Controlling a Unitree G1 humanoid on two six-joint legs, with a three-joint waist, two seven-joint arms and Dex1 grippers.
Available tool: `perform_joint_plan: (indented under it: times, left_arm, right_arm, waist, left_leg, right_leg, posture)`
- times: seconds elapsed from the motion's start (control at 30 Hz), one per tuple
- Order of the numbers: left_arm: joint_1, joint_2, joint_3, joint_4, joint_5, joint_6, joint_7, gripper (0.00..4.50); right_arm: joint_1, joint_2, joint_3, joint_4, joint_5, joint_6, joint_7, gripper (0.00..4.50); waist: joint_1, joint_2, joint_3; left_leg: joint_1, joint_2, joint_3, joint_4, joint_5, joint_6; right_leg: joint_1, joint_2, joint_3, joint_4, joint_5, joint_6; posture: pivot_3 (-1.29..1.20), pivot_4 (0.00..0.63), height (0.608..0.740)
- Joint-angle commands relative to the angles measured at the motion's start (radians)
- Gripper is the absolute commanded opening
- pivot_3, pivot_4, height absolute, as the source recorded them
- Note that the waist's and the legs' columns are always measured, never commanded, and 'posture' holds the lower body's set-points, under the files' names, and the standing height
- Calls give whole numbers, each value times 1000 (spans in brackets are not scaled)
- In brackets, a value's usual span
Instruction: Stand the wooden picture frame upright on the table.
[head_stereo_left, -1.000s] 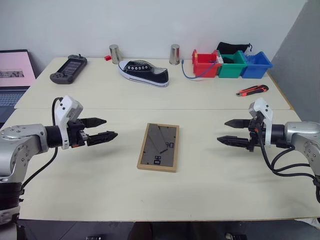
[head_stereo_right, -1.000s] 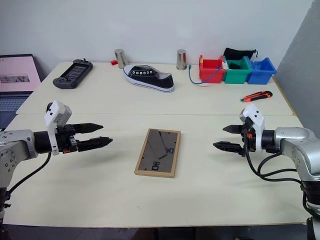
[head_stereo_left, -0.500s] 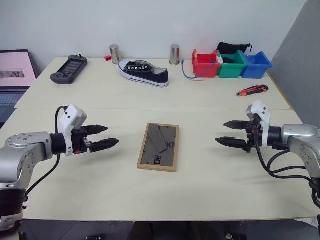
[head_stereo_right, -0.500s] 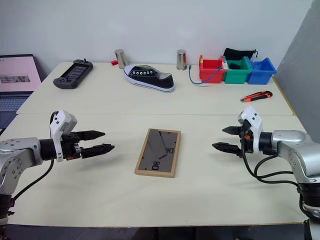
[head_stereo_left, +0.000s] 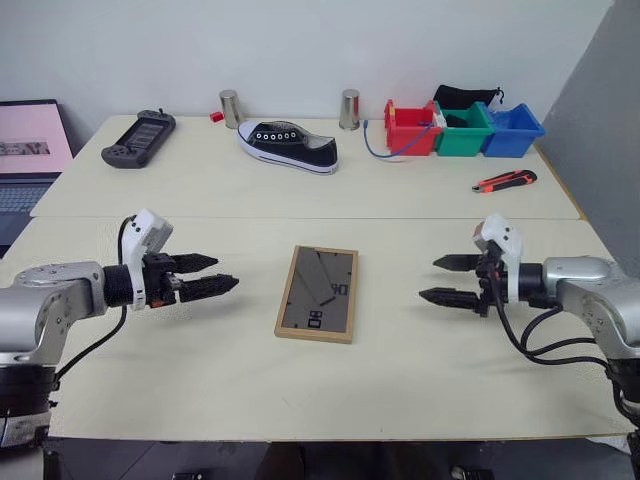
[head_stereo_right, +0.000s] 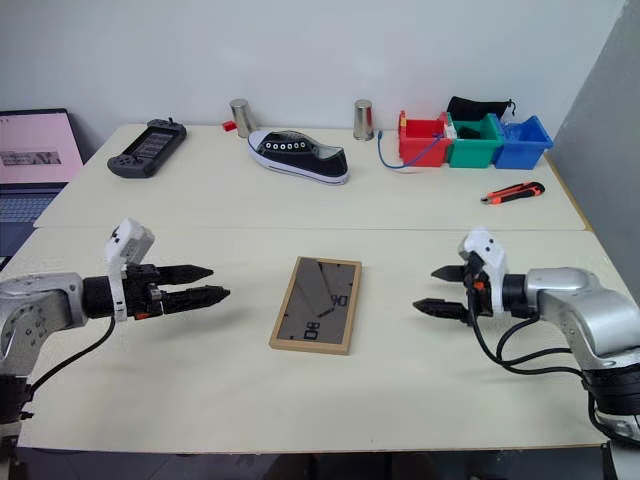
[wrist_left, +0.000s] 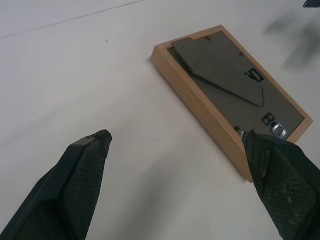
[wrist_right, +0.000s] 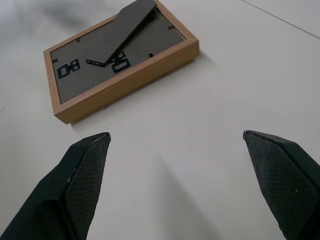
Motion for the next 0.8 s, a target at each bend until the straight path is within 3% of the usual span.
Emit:
perform_joint_plan:
  times: [0.03, 0.2, 0.37, 0.8]
  left_arm:
    - [-75, -25, -14, 46, -67, 128, -14, 4463]
    - [-137, -58, -58, 130, -72, 221, -18, 4463]
    - [-146, -54, -140, 164, -37, 204, -77, 4463]
    - [-235, -120, -197, 260, 1, 197, -93, 4500]
  right_arm:
    - [-36, 2, 15, -18, 14, 4, 36, 4500]
    - [-54, 12, 40, -12, 35, 56, 65, 4500]
    - [-89, 19, 74, 61, 21, 112, 81, 4500]
    - [-149, 150, 98, 108, 33, 371, -52, 1182]
  waist:
    - [0, 0, 0]
    - [0, 0, 0]
    - [-3, 0, 0]
    - [-6, 0, 0]
  left_leg:
    - [0, 0, 0, 1, 0, 0]
    - [-1, 0, -1, 6, 0, 0]
    - [-1, 0, -1, 11, 0, 0]
    - [0, 0, -2, 12, 0, 0]
  right_leg:
    - [0, 0, 0, 0, 0, 0]
    - [1, 1, -1, 3, 0, 0]
    - [1, 1, -1, 8, 0, 0]
    - [-1, 1, -1, 13, 0, 0]
  posture:
    - [0, 150, 740]
    - [0, 150, 740]
    - [0, 150, 740]
    - [0, 150, 740]
